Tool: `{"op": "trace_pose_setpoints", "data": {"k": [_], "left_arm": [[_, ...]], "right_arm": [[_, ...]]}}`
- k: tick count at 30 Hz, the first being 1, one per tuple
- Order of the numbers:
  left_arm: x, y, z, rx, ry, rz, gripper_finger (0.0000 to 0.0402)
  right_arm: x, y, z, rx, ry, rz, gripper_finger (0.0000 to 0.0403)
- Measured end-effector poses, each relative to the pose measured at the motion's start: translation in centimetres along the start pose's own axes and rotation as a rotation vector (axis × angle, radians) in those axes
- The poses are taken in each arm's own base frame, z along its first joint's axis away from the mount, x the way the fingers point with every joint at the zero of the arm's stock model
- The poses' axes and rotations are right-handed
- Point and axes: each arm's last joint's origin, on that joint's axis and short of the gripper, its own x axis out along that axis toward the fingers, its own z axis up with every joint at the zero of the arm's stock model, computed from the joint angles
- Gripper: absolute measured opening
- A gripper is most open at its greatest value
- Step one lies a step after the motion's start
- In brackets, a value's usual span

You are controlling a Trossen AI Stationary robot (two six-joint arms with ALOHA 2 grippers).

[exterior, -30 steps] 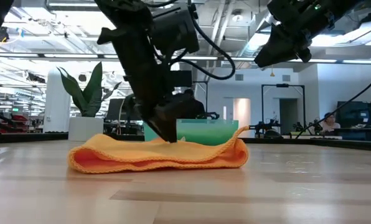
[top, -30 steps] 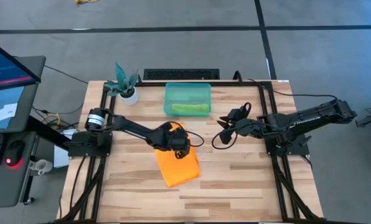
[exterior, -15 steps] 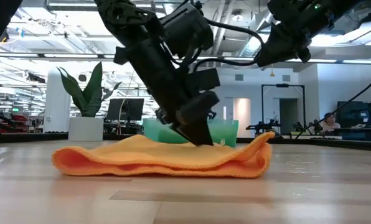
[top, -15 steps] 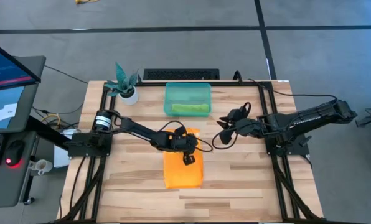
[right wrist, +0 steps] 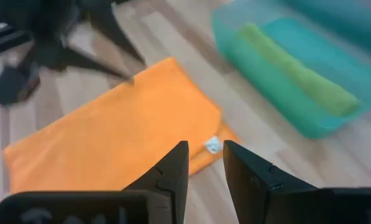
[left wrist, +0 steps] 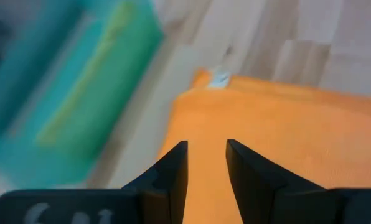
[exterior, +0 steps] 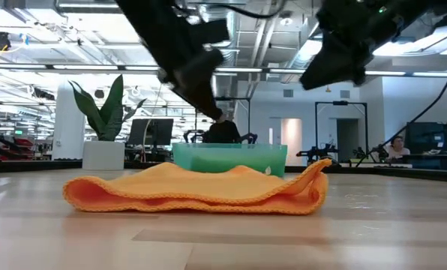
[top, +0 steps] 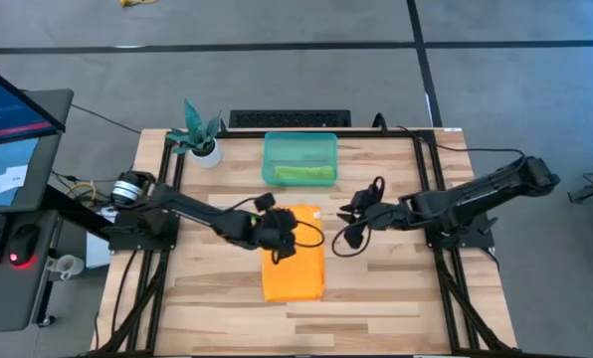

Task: Roll microfiber towels into tight, uniform cylinder then place into a basket
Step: Fold the orange towel

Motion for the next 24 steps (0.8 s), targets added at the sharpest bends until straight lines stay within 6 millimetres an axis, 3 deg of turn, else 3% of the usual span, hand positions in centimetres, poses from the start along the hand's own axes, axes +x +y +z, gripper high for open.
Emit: {"op": "trace_pose_setpoints", "data": {"k": [5,9,18,24], "left_arm": [[-3.9,0.3,-1.4,-0.014,0.004,0.142,0.0103],[-5.5,0.5,-2.9,-0.053,0.045,0.187,0.0103],[-5.7,-0.1,-3.8,-0.093,0.143,0.121,0.0103],[-4.7,-0.7,-5.2,-0.073,0.233,0.004,0.0103]], "right_arm": [[2.4,0.8,0.6,-0.008,-0.008,0.085,0.0121],[4.2,1.0,1.0,-0.020,0.053,0.119,0.0121],[8.7,1.5,1.2,-0.079,0.145,0.094,0.0120],[10.9,1.8,0.5,-0.152,0.228,0.132,0.0120]]}}
